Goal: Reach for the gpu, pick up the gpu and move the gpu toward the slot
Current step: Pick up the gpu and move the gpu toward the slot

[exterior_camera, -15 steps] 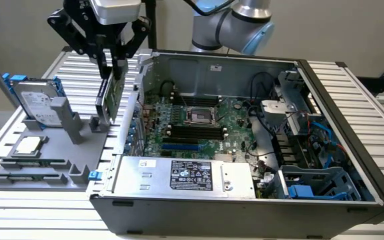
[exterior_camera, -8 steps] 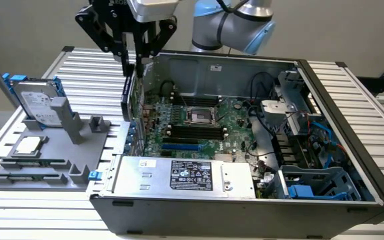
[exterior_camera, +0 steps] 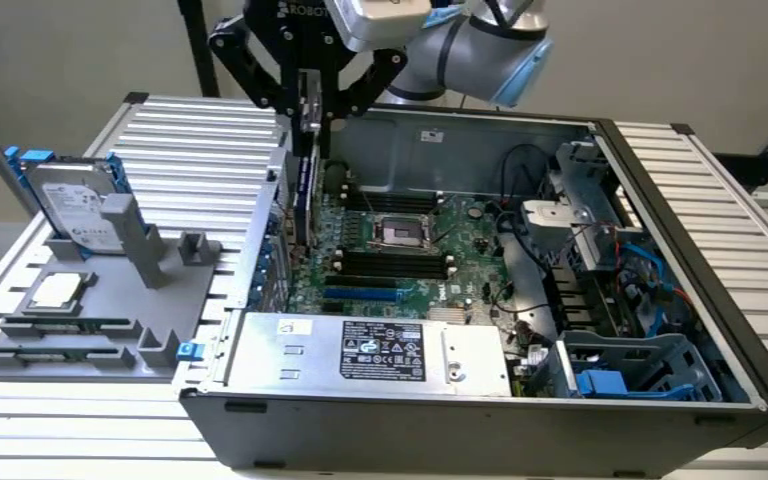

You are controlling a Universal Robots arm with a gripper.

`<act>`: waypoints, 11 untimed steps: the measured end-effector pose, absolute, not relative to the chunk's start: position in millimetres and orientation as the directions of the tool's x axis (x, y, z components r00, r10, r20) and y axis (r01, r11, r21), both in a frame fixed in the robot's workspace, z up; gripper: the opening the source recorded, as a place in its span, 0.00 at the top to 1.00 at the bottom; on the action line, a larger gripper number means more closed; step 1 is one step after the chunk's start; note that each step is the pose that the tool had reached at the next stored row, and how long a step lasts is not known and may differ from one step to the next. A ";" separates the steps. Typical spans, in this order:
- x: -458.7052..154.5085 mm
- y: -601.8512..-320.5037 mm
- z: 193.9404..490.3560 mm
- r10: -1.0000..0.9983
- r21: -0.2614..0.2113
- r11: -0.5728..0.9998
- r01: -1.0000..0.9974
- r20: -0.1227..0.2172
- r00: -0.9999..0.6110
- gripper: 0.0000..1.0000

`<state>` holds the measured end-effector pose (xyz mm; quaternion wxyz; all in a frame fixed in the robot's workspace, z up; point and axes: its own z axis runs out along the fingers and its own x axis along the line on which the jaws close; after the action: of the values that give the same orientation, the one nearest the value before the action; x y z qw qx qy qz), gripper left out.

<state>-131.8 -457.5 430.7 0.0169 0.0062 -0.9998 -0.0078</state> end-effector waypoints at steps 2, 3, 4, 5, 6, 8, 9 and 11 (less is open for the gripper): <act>-122.7 -457.5 428.1 -0.013 0.016 1.000 -0.012 0.035 -0.999 0.74; -118.2 -457.4 426.6 -0.013 0.016 1.000 -0.012 0.035 -0.999 0.74; -113.6 -457.3 425.1 -0.013 0.016 1.000 -0.012 0.035 -0.999 0.74; -109.1 -457.1 423.6 -0.013 0.016 1.000 -0.012 0.036 -0.999 0.74; -104.7 -456.9 422.4 -0.013 0.015 1.000 -0.012 0.036 -0.999 0.74; -95.3 -456.1 420.4 -0.013 0.015 1.000 -0.012 0.037 -0.999 0.74; -90.9 -455.6 419.7 -0.013 0.015 1.000 -0.012 0.037 -0.999 0.74; -81.9 -454.7 418.7 -0.013 0.015 1.000 -0.012 0.037 -0.999 0.74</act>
<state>-81.9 -454.7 418.7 0.0187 0.0062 -0.9998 -0.0073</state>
